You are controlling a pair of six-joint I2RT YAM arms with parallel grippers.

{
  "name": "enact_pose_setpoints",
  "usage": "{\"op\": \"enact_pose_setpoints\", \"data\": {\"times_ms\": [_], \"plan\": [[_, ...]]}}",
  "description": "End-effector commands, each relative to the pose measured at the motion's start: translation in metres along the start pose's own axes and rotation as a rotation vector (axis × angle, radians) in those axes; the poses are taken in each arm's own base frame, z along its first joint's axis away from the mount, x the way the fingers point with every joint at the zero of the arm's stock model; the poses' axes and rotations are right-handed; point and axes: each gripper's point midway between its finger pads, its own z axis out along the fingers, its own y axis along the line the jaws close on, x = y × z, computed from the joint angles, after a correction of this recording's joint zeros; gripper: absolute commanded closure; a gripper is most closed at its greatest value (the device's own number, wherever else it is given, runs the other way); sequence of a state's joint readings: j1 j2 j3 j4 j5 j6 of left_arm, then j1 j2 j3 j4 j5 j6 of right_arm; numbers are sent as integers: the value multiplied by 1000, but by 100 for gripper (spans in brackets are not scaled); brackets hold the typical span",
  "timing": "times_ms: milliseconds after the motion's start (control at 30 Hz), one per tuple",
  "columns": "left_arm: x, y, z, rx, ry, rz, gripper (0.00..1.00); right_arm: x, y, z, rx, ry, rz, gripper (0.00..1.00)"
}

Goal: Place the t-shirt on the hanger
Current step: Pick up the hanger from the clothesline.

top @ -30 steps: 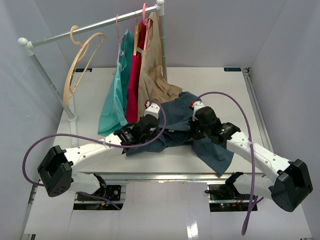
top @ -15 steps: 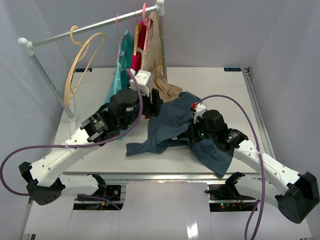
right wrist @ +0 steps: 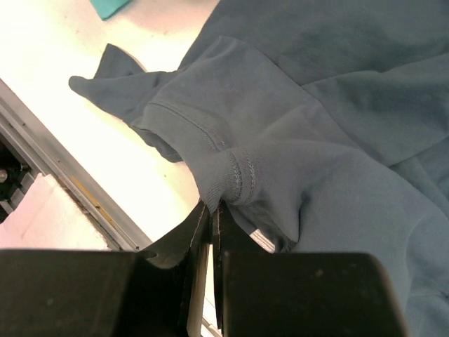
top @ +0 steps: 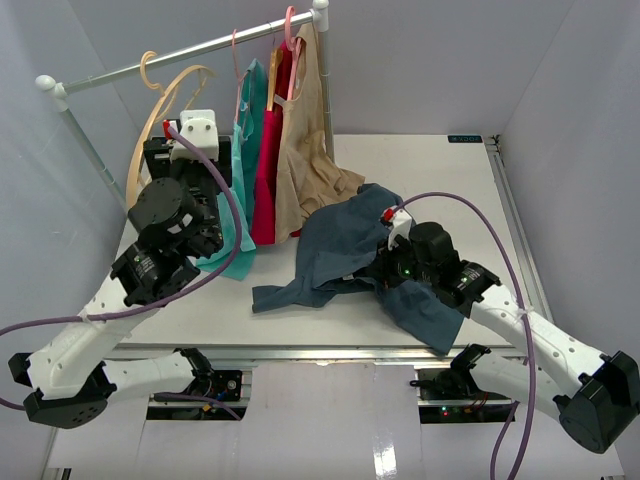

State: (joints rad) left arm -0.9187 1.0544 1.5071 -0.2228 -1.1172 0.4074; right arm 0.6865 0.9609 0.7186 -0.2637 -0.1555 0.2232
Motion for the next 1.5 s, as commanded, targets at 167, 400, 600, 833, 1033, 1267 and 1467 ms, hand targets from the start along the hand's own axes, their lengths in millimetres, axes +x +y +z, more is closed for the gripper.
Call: {"op": "enact_pose_setpoints", "data": {"times_ms": [167, 400, 600, 833, 1033, 1267, 1467], "plan": [[-5, 25, 17, -196, 68, 175, 23, -20, 17, -10, -87, -96, -46, 92], [63, 16, 99, 13, 352, 53, 22, -20, 17, -12, -83, -106, -48, 92], [60, 46, 102, -38, 325, 46, 21, -19, 15, -12, -79, -107, -49, 92], [61, 75, 114, -79, 293, 16, 20, -19, 16, -13, -85, -114, -54, 92], [71, 88, 122, -155, 289, 85, 20, -21, 18, -16, -90, -125, -57, 92], [87, 79, 137, -96, 327, 76, 21, -20, 19, -19, -96, -135, -61, 92], [91, 73, 145, -52, 328, 36, 22, -20, 19, -19, -93, -137, -61, 92]]}}
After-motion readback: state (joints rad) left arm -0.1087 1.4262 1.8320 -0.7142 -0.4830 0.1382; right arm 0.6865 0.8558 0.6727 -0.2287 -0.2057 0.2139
